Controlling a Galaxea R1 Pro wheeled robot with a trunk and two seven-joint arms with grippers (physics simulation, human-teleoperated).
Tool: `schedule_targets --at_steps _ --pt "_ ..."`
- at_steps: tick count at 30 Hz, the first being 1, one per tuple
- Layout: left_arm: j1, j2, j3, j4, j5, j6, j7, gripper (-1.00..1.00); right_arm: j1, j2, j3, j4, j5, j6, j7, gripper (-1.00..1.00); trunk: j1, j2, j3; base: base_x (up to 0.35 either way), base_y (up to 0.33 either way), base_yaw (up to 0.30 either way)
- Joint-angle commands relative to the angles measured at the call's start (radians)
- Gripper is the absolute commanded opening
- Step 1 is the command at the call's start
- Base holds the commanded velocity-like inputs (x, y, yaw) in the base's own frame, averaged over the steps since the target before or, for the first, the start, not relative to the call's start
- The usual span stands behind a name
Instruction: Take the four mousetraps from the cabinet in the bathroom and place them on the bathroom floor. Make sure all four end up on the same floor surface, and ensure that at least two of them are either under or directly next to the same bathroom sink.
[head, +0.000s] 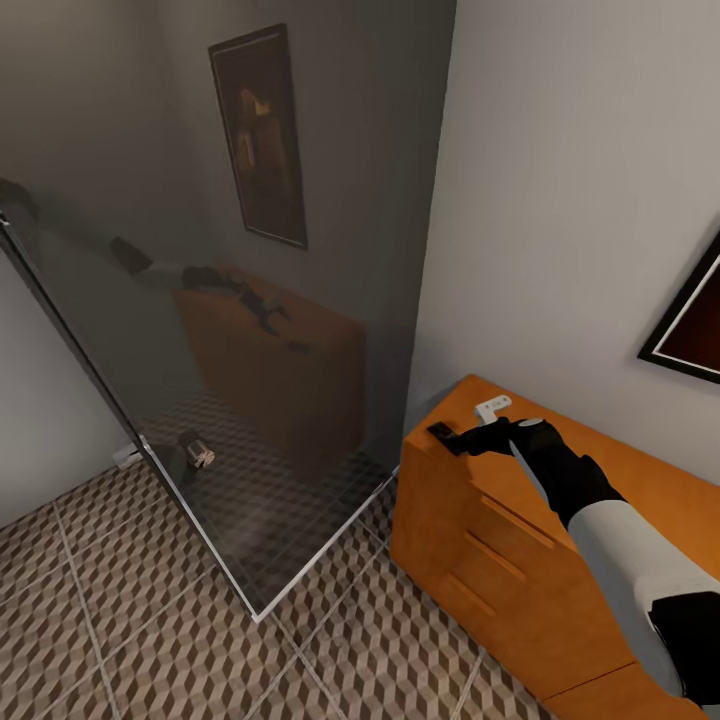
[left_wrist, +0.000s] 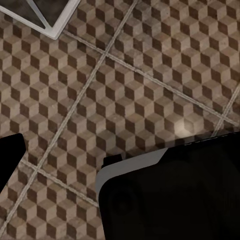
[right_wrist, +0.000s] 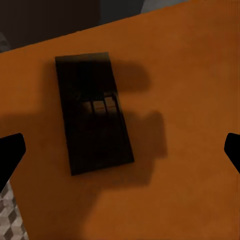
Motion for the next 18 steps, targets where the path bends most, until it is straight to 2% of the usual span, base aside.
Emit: schedule_targets --at_steps 1,14,18 --pt "-0.002 -0.001 -0.009 0.004 0.003 -0.006 0.005 1.00 -0.001 -0.001 0.002 0.000 0.011 0.000 0.006 1.00 0.001 -0.002 -0.002 0.000 0.000 0.000" --pt "0.001 -0.001 -0.009 0.004 0.003 -0.006 0.005 1.00 -0.001 -0.002 0.002 0.022 0.010 -0.037 0.012 1.00 0.001 -0.002 -0.002 0.000 0.000 0.000" --pt "0.001 -0.001 -0.009 0.004 0.003 -0.006 0.005 1.00 -0.001 -0.003 0.000 0.022 0.011 -0.039 0.059 1.00 0.001 -0.002 -0.002 0.000 0.000 0.000"
